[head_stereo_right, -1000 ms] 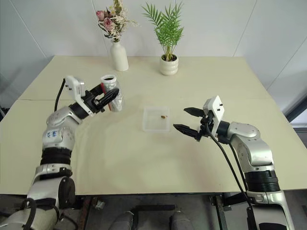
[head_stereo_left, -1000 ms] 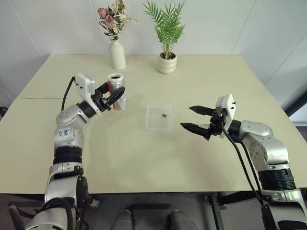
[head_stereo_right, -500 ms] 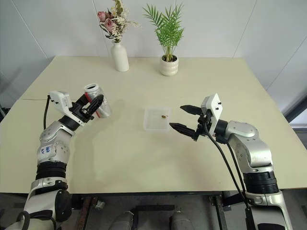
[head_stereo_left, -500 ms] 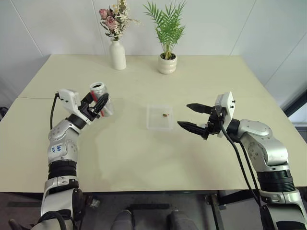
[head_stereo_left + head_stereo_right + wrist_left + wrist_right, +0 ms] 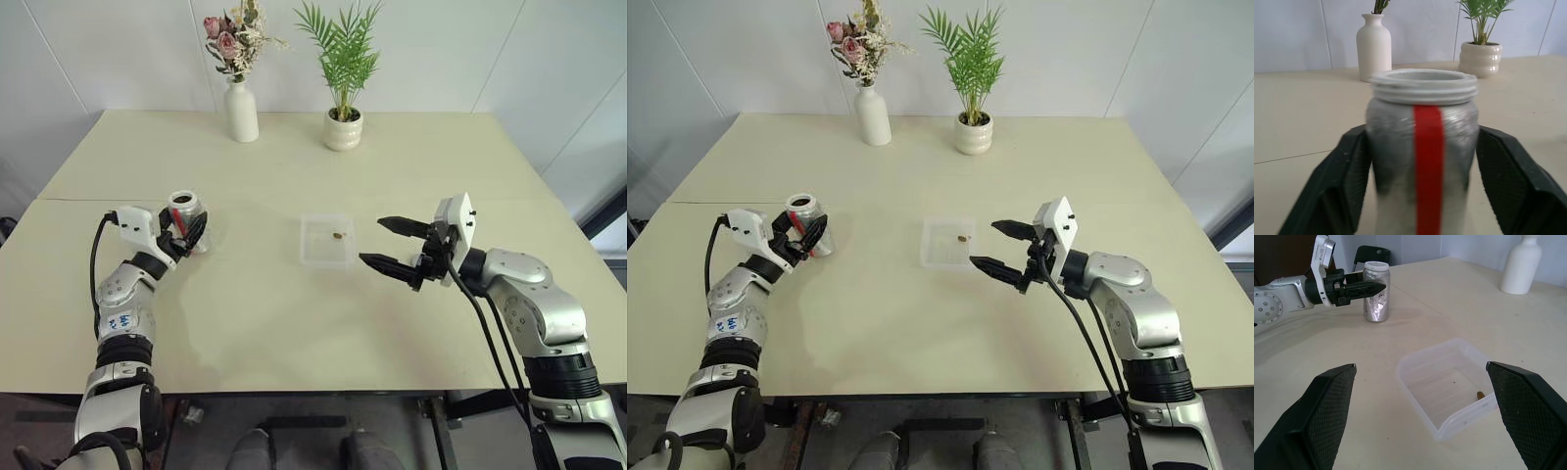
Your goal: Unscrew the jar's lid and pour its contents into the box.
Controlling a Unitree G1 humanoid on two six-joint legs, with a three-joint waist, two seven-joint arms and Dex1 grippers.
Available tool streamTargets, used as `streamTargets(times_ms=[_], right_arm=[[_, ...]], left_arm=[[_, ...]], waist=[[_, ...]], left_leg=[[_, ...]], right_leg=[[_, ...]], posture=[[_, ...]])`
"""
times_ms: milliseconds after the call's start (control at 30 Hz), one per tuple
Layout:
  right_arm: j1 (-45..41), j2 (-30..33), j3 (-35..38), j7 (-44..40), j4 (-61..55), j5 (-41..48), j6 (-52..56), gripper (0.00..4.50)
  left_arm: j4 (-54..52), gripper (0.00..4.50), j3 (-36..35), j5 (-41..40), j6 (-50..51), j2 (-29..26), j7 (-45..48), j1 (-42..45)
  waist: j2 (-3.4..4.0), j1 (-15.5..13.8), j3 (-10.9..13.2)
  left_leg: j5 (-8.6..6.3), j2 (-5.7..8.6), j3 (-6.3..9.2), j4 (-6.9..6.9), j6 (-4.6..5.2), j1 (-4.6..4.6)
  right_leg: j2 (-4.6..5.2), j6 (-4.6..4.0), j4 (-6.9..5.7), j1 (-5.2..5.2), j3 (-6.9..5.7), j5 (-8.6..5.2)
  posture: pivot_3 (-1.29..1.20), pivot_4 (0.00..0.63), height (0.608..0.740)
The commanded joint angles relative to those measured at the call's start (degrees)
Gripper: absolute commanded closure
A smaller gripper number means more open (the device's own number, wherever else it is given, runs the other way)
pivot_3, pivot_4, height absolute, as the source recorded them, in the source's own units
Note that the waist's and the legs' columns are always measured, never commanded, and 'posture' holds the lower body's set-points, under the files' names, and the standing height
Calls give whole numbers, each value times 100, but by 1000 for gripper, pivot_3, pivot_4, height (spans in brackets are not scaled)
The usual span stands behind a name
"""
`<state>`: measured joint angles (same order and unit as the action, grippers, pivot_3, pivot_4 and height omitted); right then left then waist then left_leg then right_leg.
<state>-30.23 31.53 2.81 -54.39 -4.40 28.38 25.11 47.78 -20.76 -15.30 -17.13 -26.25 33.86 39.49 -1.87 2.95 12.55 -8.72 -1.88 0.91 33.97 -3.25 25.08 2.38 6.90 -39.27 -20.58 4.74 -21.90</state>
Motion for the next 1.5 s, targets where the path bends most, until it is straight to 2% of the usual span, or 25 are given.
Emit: streamTargets(times_ms=[33,267,433,667,900,1000,1067,1233,1400,1500], right_arm=[[32,20,87,-8,-214,101,-30,0],[62,5,57,-56,-204,105,-64,0],[83,8,54,-103,-204,111,-87,0],[216,93,124,-190,-286,124,-118,0],[576,431,531,-102,-861,362,66,0],[872,742,695,-127,-1248,364,119,0],[1059,895,764,-146,-1444,353,78,0],[1403,1087,825,-164,-1877,357,8,0],[1743,1302,969,-303,-2055,392,-58,0],[2000,1411,1080,-374,-2122,404,-97,0]], left_arm=[[-80,24,-12,-17,-246,-131,40,-106],[-432,24,-124,-180,-279,-137,29,-333],[-1134,24,-226,-389,-222,-218,158,-619],[-2440,24,-524,-724,230,-711,272,-1591],[-4219,24,-744,-1504,1274,-1500,1303,-3082],[-5198,24,-488,-2049,1927,-1724,1892,-3480],[-5597,24,-198,-2194,2241,-1807,2190,-3557],[-5868,24,393,-2051,2295,-1717,2477,-3137],[-5717,24,861,-1841,2247,-1613,2643,-2681],[-5564,24,860,-1844,2258,-1624,2779,-2627]], waist=[[0,6,0],[0,5,0],[0,7,0],[0,25,0],[-1,22,-1],[-1,-23,-1],[0,-50,-1],[0,-82,-2],[0,-67,-2],[0,-75,-2]], left_leg=[[0,0,0,-1,0,0],[-1,0,-1,-8,1,1],[-1,-2,0,-14,1,1],[-2,-8,-7,-39,0,-2],[-4,-23,-11,-72,3,0],[-4,-42,-15,-89,3,0],[-5,-51,-18,-98,3,-1],[-12,-63,-42,-101,10,-1],[-25,-57,-58,-97,9,-3],[-31,-59,-62,-92,11,-1]], right_leg=[[0,0,2,0,0,0],[1,0,12,0,0,0],[1,-2,17,0,-1,1],[1,-3,37,-2,3,2],[13,-12,77,0,1,7],[14,-19,100,0,-4,9],[14,-29,131,10,-8,15],[5,-36,147,4,8,20],[-14,-35,148,-2,23,21],[-18,-34,150,-4,27,20]], posture=[[0,150,740],[0,150,740],[0,150,740],[0,150,740],[0,150,740],[0,150,740],[0,150,740],[0,150,740],[0,150,740],[0,150,740]])
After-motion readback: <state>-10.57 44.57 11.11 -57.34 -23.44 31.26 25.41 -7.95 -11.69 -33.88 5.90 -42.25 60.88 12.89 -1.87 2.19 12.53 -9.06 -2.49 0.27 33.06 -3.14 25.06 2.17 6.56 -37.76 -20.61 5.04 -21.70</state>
